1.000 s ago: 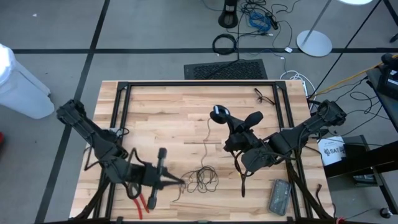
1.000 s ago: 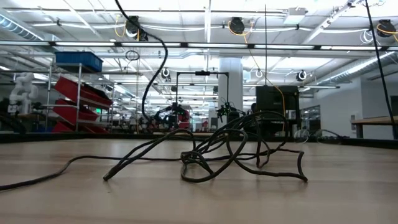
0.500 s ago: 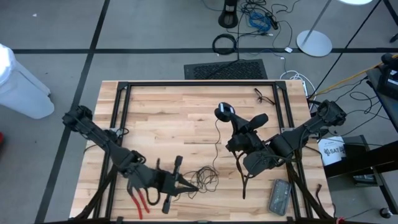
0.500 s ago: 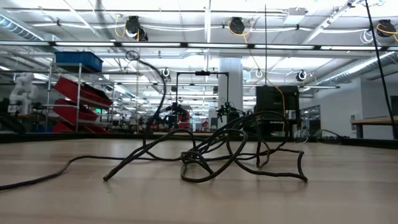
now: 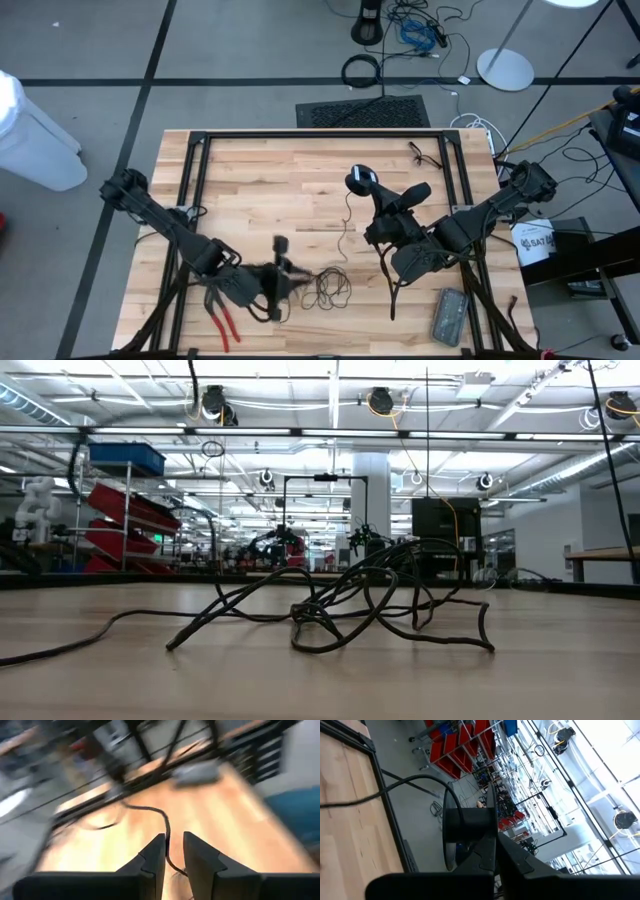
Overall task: Coil cords
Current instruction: Uncoil the black wire from the black spool
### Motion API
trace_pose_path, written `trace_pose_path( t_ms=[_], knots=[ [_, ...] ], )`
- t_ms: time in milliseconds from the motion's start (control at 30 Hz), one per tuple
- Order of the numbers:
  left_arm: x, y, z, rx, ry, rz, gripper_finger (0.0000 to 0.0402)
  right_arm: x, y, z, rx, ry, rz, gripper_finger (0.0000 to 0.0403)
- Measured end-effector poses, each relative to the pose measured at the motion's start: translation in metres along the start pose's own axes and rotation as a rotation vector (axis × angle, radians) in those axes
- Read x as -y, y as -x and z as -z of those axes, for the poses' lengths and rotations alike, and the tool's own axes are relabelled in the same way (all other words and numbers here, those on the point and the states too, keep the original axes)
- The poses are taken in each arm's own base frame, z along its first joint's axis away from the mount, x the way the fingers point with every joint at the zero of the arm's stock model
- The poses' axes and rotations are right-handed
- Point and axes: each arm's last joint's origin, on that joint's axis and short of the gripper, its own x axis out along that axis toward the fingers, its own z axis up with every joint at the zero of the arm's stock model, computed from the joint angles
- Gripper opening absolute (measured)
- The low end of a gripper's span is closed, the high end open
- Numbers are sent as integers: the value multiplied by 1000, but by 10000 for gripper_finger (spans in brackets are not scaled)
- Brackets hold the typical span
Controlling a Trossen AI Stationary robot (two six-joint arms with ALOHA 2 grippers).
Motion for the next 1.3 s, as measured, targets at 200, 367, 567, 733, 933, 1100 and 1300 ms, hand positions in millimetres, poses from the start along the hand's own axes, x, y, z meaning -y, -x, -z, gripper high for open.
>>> trace_pose_path(
  t_ms=[200,367,567,733,933,1100,1300],
  knots=[
    [-11,11,12,-133,-32,-269,77,0,0,1,-1,11,1,0],
    [-5,14,13,-141,-57,-206,97,0,-2,1,-4,2,3,0],
    [-2,16,13,-139,-62,-180,105,0,-1,1,-4,1,3,0],
    [-7,15,9,-125,-86,-307,105,0,-1,1,-2,-3,-1,0],
    [-30,9,-2,-39,138,-624,105,-2,-1,0,21,-46,-48,0],
    [-33,3,-5,23,271,-566,105,-2,-1,0,22,-47,-50,0],
    [-26,-9,-13,97,293,-554,105,-3,1,-2,54,-13,-103,0]
  ],
)
